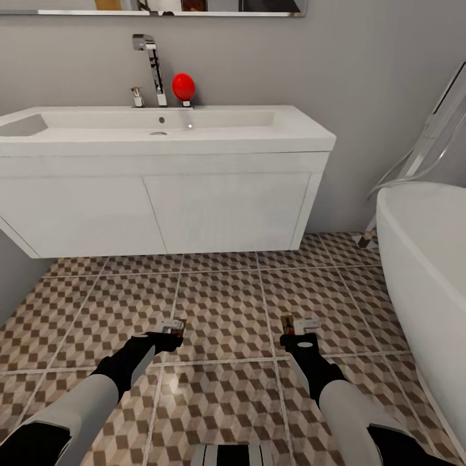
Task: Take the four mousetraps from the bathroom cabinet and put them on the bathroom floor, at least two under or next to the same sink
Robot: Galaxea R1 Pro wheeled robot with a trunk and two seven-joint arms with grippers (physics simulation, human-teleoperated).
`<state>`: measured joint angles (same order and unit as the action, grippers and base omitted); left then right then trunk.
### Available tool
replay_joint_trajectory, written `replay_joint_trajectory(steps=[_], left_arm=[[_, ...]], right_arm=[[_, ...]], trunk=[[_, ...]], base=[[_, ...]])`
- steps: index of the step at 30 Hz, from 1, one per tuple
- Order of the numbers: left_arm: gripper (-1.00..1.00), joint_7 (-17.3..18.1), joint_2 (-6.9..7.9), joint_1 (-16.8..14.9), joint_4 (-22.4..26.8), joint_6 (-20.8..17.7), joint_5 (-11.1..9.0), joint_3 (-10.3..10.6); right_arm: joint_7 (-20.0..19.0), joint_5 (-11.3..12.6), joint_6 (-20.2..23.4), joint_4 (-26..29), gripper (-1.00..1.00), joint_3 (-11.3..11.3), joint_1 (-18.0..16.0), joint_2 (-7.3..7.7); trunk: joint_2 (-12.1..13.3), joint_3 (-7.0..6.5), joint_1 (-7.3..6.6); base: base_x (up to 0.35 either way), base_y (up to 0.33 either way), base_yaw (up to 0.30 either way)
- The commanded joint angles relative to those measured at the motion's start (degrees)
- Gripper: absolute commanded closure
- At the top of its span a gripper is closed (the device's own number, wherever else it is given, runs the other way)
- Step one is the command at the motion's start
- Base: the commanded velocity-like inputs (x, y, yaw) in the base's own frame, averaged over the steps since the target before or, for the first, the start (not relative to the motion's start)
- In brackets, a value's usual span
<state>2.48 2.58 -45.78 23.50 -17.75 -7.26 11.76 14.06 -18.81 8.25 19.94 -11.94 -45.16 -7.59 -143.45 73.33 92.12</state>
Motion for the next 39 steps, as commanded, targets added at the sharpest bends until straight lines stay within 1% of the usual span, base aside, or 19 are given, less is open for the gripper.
replay_joint_trajectory(steps=[1, 5, 23, 27, 33, 39], left_arm=[[1.00, -0.1, 0.06, 0.0, 0.1, -0.3, -0.4, 0.4], [1.00, -0.2, 0.06, 0.0, 0.2, -0.1, -0.4, 0.5], [1.00, -0.3, 0.06, 0.0, 0.1, 0.7, -0.4, 0.3], [1.00, -0.9, -0.05, 0.0, 0.2, 1.0, -0.4, 0.1], [1.00, -3.5, -0.82, 0.0, 0.2, 1.0, -0.3, 0.3], [1.00, -4.1, -0.92, 0.0, 0.2, 1.0, -0.4, 0.2]], right_arm=[[0.2, -0.5, 0.3, 0.1, 1.00, -0.2, 0.0, -0.05], [0.2, -0.5, 0.3, 0.1, 1.00, -0.1, 0.0, -0.05], [0.3, -1.0, -0.4, 0.1, 1.00, 0.1, 0.0, -0.05], [0.3, -1.1, -0.4, 0.1, 1.00, 0.1, 0.0, -0.05], [0.2, -1.1, -0.3, 0.1, 1.00, 0.1, 0.0, -0.05], [0.2, -1.1, -0.3, 0.1, 1.00, 0.1, 0.0, -0.05]], trunk=[[0.0, 0.04, -0.01], [0.0, 0.04, -0.01], [0.0, 0.04, -0.01], [0.0, 0.04, -0.01], [0.0, 0.04, -0.01], [0.0, 0.04, -0.01]], base=[[0.000, 0.000, 0.000], [0.008, 0.000, 0.000], [0.275, 0.099, 0.000], [0.062, 0.009, 0.000], [0.009, 0.001, 0.000], [0.000, 0.000, 0.000]])
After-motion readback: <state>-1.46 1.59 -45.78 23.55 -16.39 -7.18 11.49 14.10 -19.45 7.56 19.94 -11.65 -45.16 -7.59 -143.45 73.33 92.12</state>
